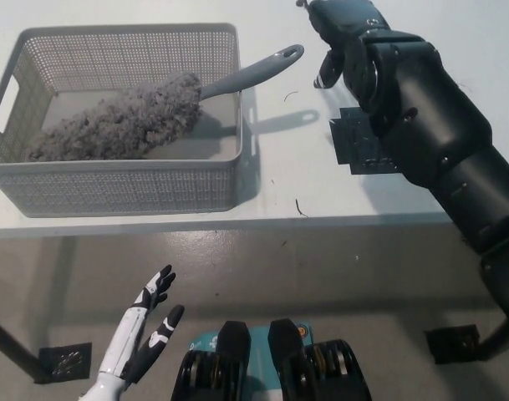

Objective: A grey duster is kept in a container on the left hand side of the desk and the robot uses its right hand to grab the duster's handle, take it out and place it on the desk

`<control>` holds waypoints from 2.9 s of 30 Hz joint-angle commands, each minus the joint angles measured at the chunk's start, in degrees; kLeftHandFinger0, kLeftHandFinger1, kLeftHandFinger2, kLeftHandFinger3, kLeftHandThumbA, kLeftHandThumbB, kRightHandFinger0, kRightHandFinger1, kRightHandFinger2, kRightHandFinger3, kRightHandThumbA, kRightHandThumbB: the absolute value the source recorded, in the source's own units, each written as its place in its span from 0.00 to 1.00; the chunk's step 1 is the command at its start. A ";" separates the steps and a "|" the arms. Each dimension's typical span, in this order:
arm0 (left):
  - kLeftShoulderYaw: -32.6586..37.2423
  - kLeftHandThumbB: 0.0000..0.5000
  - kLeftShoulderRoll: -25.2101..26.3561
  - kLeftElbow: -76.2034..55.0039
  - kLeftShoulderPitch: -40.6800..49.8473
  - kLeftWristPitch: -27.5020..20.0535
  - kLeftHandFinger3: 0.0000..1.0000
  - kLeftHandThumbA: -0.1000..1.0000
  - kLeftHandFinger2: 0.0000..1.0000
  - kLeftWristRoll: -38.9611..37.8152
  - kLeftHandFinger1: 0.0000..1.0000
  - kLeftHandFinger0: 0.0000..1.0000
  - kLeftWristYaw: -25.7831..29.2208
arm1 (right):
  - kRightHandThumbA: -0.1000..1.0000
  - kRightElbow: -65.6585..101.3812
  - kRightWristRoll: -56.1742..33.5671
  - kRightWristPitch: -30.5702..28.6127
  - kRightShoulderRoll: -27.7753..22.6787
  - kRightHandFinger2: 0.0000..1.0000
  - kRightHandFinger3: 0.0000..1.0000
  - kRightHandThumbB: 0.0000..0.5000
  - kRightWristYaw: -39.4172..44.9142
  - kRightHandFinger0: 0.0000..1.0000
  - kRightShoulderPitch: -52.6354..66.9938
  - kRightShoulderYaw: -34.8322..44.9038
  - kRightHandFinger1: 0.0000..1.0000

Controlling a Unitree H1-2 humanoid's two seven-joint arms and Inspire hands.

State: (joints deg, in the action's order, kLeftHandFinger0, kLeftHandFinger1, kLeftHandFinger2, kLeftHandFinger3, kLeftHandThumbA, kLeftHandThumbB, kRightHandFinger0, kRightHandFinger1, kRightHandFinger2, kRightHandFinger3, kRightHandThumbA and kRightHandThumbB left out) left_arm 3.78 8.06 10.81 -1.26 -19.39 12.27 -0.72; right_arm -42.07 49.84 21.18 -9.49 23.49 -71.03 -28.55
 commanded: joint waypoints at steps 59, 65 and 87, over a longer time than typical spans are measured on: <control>2.58 0.11 2.08 -1.42 -0.92 -0.66 1.00 0.90 1.00 -1.03 1.00 1.00 -3.87 | 0.84 -19.13 -1.30 -2.46 10.48 1.00 1.00 1.00 -10.47 1.00 -9.87 -5.68 1.00; 3.19 0.12 1.28 -2.12 -0.34 0.00 1.00 0.88 1.00 -0.47 1.00 1.00 -3.86 | 0.41 -27.97 -2.04 -5.48 13.47 0.88 1.00 0.67 -22.70 1.00 -9.98 -5.08 0.94; 4.55 0.12 0.63 -0.90 -2.85 0.10 1.00 0.87 1.00 0.75 1.00 1.00 -4.41 | 0.10 -30.45 -20.81 -28.12 12.93 0.21 0.22 0.23 -57.31 0.00 -6.16 17.05 0.00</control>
State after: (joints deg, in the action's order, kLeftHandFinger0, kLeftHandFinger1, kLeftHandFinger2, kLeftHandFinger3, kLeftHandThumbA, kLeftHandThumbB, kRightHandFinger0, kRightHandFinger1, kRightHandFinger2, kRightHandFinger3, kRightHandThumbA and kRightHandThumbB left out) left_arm 6.97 8.89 10.94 -1.76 -18.71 12.06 -4.38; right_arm -72.52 45.60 10.48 2.68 -9.91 -72.56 -26.47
